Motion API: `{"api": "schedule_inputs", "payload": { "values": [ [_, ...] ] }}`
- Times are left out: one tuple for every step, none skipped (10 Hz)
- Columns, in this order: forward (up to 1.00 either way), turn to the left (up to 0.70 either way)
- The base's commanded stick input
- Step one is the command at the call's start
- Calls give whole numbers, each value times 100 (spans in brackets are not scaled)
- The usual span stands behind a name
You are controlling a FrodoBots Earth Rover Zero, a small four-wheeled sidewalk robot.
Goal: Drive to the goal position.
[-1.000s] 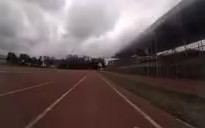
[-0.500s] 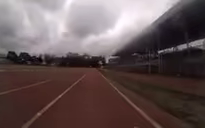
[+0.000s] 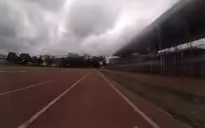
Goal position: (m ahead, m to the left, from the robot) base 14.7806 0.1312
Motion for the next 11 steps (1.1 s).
{"api": "schedule_inputs", "payload": {
  "values": [
    [30, 60],
    [30, 39],
    [31, 3],
    [31, 0],
    [31, 0],
    [31, 0],
    [31, 0],
    [31, 0],
    [31, 0],
    [31, 0],
    [31, 0]
  ]
}}
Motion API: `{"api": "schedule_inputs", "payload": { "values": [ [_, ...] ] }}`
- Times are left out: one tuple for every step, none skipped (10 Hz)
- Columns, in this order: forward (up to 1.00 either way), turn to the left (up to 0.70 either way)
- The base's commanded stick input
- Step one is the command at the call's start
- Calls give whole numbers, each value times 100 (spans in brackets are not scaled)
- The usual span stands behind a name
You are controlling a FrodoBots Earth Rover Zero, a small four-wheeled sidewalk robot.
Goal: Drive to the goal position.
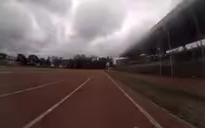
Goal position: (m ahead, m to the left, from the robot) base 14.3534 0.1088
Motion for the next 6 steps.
{"api": "schedule_inputs", "payload": {
  "values": [
    [31, 0],
    [31, 0],
    [31, 0],
    [31, 0],
    [31, 0],
    [31, 0]
  ]
}}
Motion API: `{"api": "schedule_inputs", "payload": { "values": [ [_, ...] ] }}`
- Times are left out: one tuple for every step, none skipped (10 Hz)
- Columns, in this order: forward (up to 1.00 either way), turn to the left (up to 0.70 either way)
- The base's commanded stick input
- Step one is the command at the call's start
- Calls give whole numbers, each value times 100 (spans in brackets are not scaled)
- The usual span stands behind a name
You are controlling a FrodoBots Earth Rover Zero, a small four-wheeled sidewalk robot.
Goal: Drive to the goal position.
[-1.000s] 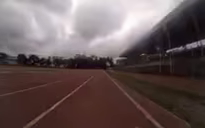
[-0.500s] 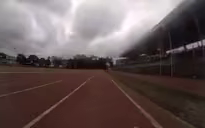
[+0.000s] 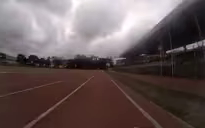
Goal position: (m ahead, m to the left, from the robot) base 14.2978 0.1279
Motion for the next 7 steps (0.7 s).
{"api": "schedule_inputs", "payload": {
  "values": [
    [31, 0],
    [31, 0],
    [31, 0],
    [31, 0],
    [31, 0],
    [31, 0],
    [31, 0]
  ]
}}
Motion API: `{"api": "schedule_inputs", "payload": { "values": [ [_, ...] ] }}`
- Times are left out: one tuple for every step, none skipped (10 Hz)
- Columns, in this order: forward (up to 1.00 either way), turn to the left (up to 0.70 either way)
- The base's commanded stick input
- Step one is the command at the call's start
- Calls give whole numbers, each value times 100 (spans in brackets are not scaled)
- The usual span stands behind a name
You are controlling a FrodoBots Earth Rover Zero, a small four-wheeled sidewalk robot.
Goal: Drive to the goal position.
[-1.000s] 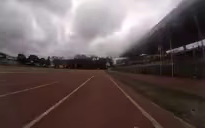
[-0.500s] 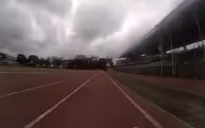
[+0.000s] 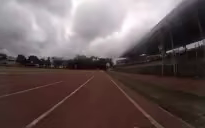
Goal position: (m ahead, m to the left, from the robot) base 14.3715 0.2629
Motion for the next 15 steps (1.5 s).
{"api": "schedule_inputs", "payload": {
  "values": [
    [31, 0],
    [31, 0],
    [31, 0],
    [31, 0],
    [31, 0],
    [31, 0],
    [31, 0],
    [31, 0],
    [31, 0],
    [31, 0],
    [31, 0],
    [31, 0],
    [31, 0],
    [31, 0],
    [31, 0]
  ]
}}
